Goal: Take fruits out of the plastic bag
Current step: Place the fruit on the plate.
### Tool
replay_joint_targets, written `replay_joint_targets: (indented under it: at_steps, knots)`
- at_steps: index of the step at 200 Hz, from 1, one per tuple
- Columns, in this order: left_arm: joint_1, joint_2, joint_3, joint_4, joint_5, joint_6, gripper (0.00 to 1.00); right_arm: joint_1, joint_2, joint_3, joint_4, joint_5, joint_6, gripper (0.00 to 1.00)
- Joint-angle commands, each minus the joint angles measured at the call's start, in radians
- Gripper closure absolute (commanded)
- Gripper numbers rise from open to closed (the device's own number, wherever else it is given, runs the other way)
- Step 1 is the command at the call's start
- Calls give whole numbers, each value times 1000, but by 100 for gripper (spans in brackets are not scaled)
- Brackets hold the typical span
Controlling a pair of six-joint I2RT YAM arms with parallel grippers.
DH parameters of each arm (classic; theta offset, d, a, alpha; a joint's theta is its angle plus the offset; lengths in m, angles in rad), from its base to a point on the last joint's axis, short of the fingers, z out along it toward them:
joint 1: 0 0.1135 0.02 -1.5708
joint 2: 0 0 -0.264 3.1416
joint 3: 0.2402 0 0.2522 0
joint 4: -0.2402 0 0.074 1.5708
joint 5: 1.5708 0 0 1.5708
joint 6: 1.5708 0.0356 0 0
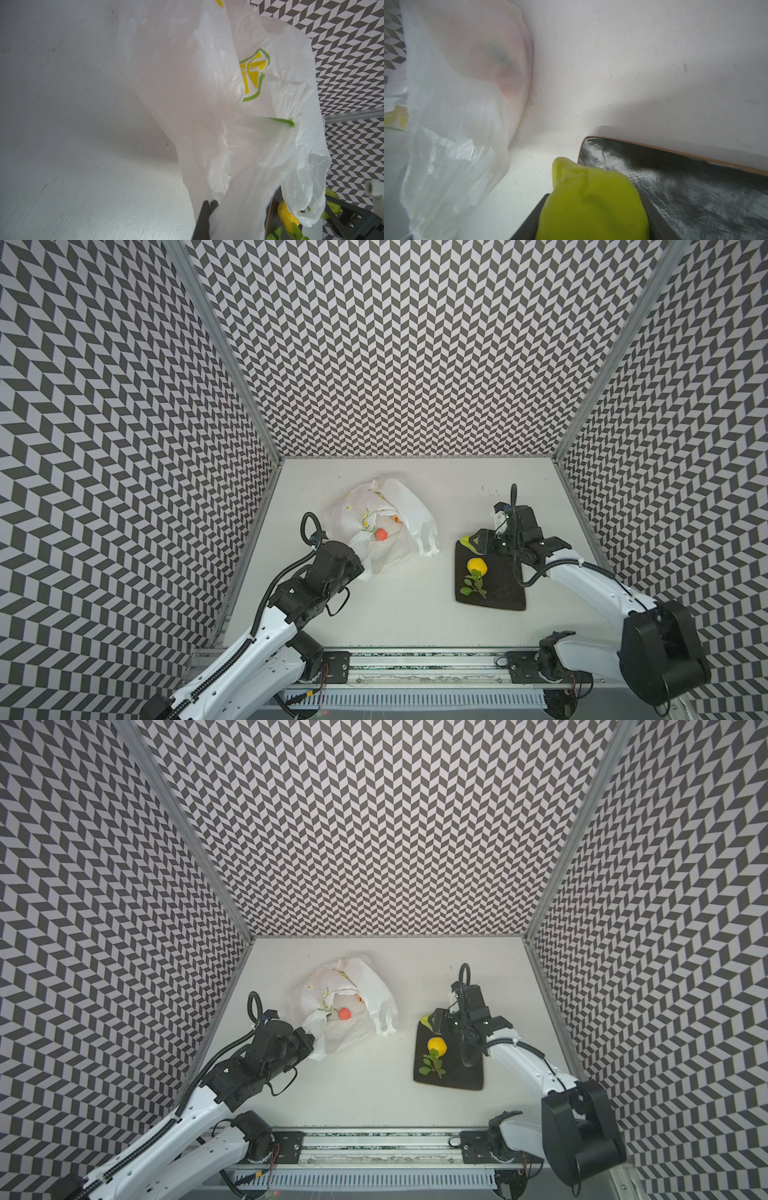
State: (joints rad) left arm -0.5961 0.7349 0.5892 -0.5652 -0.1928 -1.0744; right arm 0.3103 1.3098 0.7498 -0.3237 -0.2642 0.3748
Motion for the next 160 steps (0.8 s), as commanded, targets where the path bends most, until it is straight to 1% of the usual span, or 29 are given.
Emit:
replay_joint_targets:
  at_steps: [1, 20, 66, 109, 123, 160]
  knots:
    - [-4, -18, -1, 2, -9, 7, 100, -8, 57, 43, 72, -55, -101, 44]
    - [-3, -28, -1, -2, -9, 10, 100, -10, 83, 46, 79, -54, -129, 44]
    - [-4, -42, -11, -9, -13, 15, 100, -17, 151, 76, 92, -114, -160, 43]
    - [-4, -54, -13, -12, -13, 27, 100, -36, 177, 76, 98, -85, -177, 42]
    - [-4, -53, -12, -10, -9, 31, 100, -36, 181, 75, 101, -90, -177, 40]
    - [-4, -60, -5, -8, -12, 42, 100, -36, 201, 68, 120, -117, -177, 39]
